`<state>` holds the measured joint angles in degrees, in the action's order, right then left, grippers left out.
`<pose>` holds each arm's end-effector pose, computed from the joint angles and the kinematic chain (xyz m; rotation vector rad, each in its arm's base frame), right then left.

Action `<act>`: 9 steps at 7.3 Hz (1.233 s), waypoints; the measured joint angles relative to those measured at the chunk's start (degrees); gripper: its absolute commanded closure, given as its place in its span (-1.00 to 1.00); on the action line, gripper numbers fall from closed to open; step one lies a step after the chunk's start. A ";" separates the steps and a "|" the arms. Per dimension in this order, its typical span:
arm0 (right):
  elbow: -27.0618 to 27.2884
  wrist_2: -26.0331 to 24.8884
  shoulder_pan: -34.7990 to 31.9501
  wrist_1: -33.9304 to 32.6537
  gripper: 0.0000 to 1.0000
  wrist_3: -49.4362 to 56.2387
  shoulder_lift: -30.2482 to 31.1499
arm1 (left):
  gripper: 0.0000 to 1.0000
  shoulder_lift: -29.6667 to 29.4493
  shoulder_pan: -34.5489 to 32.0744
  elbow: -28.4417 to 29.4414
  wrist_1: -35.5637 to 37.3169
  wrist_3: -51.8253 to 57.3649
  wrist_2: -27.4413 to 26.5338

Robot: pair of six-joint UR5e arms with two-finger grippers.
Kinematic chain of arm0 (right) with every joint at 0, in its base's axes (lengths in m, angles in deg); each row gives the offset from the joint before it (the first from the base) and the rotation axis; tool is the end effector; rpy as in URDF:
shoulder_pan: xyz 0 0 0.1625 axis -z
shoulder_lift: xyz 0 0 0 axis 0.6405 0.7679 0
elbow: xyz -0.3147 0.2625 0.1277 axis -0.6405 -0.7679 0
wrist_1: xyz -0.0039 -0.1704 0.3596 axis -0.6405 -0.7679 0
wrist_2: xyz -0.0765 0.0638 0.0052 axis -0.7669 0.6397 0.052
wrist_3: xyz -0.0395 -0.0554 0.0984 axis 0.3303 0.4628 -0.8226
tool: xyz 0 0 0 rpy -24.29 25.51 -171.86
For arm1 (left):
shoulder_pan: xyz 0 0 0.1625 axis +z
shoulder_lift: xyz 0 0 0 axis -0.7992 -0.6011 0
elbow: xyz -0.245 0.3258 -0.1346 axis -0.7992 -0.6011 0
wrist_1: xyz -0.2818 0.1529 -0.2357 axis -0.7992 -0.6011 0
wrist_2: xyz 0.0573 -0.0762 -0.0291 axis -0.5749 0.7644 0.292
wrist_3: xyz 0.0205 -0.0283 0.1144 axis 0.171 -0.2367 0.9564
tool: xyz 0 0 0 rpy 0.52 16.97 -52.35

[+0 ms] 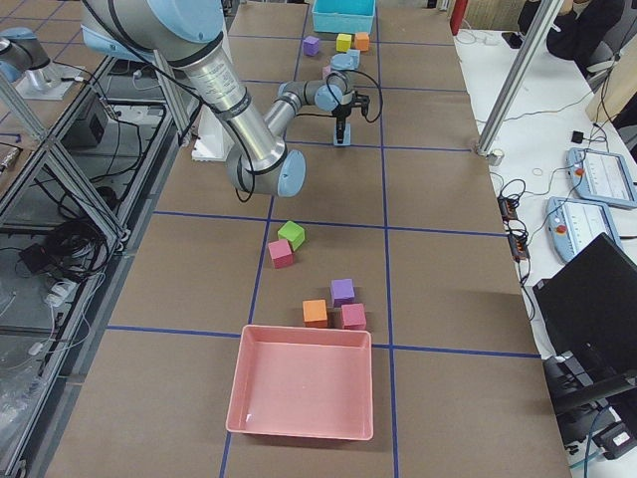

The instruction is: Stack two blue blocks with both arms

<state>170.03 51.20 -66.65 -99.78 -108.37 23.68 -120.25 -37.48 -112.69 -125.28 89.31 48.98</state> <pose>-0.6361 -0.4326 0.2178 0.0263 -0.8036 0.0489 -0.0487 -0.5694 0.5419 0.2527 0.8429 0.1037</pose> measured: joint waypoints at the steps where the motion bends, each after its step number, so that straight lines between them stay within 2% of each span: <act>1: 0.12 -0.18 -0.17 0.00 -1.00 0.57 -0.01 | -0.96 -0.06 0.62 -0.18 -0.18 -1.26 -0.06; 3: 1.06 1.08 -3.02 -0.03 -1.00 3.53 -0.07 | -0.96 -0.13 3.94 -1.56 -0.63 -5.83 -0.44; 5: 3.62 8.66 -12.44 -0.53 -1.00 9.46 1.68 | -0.96 -0.15 9.10 -2.47 -1.63 -10.90 -1.93; 6: 5.72 12.87 -18.94 -0.77 -1.00 14.55 5.05 | -0.96 0.02 12.10 -2.37 -3.86 -14.40 -3.84; 8: 7.37 18.59 -34.20 -3.76 -1.00 33.94 13.40 | -0.96 0.97 17.03 -0.45 -10.64 -20.27 -6.53; 9: 5.80 19.50 -42.37 -6.91 -1.00 47.60 15.78 | -0.96 1.42 19.12 0.98 -14.38 -22.94 -7.12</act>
<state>175.84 70.70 -109.03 -106.69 -60.77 39.45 -118.83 -18.36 -111.71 -139.65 66.37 41.86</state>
